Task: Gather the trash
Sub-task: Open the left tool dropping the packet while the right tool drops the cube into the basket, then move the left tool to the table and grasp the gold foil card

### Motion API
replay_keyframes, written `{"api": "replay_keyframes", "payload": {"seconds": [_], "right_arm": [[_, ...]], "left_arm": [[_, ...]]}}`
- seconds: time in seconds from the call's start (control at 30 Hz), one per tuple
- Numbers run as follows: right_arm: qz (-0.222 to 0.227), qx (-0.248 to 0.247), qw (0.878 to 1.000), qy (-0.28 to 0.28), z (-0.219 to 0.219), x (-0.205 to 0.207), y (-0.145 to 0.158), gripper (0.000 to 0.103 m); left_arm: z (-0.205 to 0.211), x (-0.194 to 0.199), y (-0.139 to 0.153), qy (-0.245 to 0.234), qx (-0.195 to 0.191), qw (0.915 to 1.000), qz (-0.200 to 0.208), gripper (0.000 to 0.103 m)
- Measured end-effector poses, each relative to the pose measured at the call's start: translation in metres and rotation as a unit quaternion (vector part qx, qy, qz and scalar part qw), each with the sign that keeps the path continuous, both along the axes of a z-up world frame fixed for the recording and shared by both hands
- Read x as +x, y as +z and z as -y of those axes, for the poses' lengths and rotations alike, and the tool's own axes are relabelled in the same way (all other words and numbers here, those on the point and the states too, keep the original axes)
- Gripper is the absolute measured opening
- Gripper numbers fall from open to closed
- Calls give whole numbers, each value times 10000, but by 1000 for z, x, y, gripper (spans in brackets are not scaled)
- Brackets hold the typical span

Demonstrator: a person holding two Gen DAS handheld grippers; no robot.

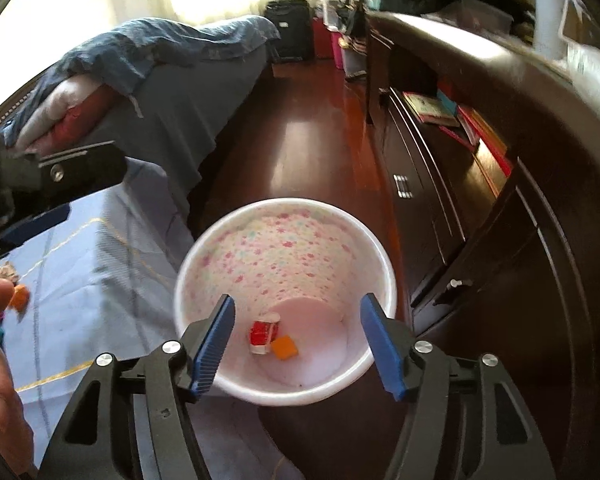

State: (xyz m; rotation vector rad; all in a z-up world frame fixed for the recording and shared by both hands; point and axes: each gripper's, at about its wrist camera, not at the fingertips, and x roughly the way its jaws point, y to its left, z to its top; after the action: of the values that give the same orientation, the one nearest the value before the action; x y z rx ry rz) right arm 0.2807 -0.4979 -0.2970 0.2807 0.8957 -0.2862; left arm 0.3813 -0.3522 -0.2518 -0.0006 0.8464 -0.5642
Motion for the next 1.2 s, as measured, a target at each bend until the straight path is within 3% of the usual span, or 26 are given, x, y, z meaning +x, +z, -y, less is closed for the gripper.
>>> {"api": "replay_keyframes", "payload": {"seconds": [0.17, 0.37, 0.5, 0.67, 0.93, 1.07, 1.2], "right_arm": [[260, -107, 9986, 453, -39, -9, 30, 80], [551, -1, 9920, 1135, -97, -14, 57, 82], [687, 30, 9848, 1594, -138, -18, 71, 85], [781, 42, 9755, 2056, -182, -24, 83, 90], [807, -18, 9632, 2562, -241, -30, 91, 91], [756, -117, 9609, 2662, -258, -27, 90, 91], [663, -213, 9619, 2644, -272, -18, 84, 91]], "left_arm": [[-53, -22, 27, 545, 386, 9969, 419, 90], [-135, -35, 46, 1337, 488, 9888, 445, 90], [-195, -48, 57, 1891, 497, 9794, 513, 90], [-273, -63, 63, 2727, 781, 9568, 638, 93], [-378, -39, 40, 3656, 981, 9251, 312, 94], [-421, -13, 18, 3861, 1114, 9157, 81, 94], [-450, 19, -8, 3905, 1010, 9147, -259, 93]]}}
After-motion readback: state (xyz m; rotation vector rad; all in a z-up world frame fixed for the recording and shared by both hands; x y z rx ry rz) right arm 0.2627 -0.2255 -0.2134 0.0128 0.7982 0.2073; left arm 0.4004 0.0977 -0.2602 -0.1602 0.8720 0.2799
